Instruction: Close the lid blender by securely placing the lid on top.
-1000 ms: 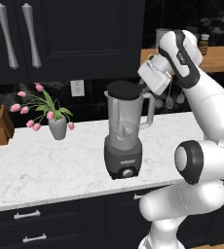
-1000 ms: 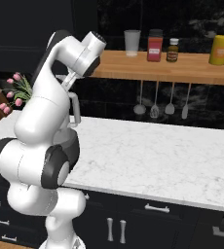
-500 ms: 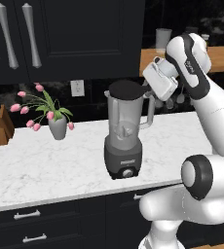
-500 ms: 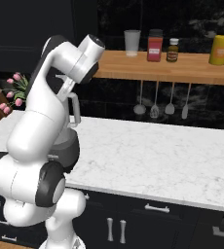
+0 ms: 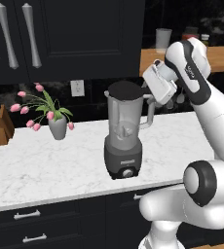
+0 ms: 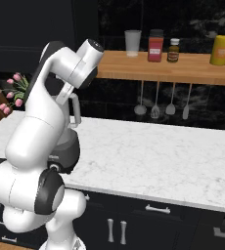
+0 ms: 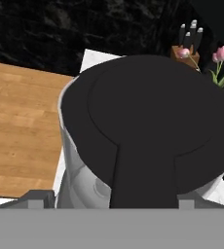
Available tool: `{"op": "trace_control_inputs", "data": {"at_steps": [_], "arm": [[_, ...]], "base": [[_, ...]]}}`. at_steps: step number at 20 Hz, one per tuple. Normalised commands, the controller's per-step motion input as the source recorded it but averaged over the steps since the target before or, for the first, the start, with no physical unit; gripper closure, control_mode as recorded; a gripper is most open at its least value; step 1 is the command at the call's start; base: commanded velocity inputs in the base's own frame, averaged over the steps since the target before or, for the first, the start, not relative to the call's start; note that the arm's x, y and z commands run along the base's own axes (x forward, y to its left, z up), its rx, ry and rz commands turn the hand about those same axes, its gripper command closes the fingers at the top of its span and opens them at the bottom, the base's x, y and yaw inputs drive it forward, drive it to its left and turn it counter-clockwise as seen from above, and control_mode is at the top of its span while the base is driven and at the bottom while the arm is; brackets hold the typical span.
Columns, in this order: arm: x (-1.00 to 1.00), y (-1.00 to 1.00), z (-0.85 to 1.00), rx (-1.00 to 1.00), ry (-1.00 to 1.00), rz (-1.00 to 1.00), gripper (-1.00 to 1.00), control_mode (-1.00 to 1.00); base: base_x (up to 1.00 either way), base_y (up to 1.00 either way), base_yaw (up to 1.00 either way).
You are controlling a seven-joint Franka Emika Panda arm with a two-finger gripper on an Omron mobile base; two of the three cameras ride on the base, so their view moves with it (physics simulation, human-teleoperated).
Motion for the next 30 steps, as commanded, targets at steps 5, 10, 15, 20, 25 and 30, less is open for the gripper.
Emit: {"op": "trace_control_inputs", "data": {"at_steps": [5, 10, 15, 20, 25, 30], "arm": [[0.00, 0.06, 0.00, 0.00, 0.00, 0.00, -1.00, -1.00], [0.00, 0.01, 0.01, 0.00, 0.00, 0.00, -1.00, -1.00], [0.00, 0.00, 0.02, 0.00, 0.01, 0.00, -1.00, -1.00], [0.01, 0.00, 0.00, 0.00, 0.04, -0.02, -1.00, -1.00], [0.15, 0.00, 0.02, 0.00, 0.00, -0.02, -1.00, -1.00], [0.30, 0.00, 0.05, 0.00, 0.00, -0.03, -1.00, -1.00]], "base": [[0.00, 0.00, 0.00], [0.00, 0.00, 0.00], [0.00, 0.00, 0.00], [0.00, 0.00, 0.00], [0.00, 0.00, 0.00], [0.00, 0.00, 0.00]]}}
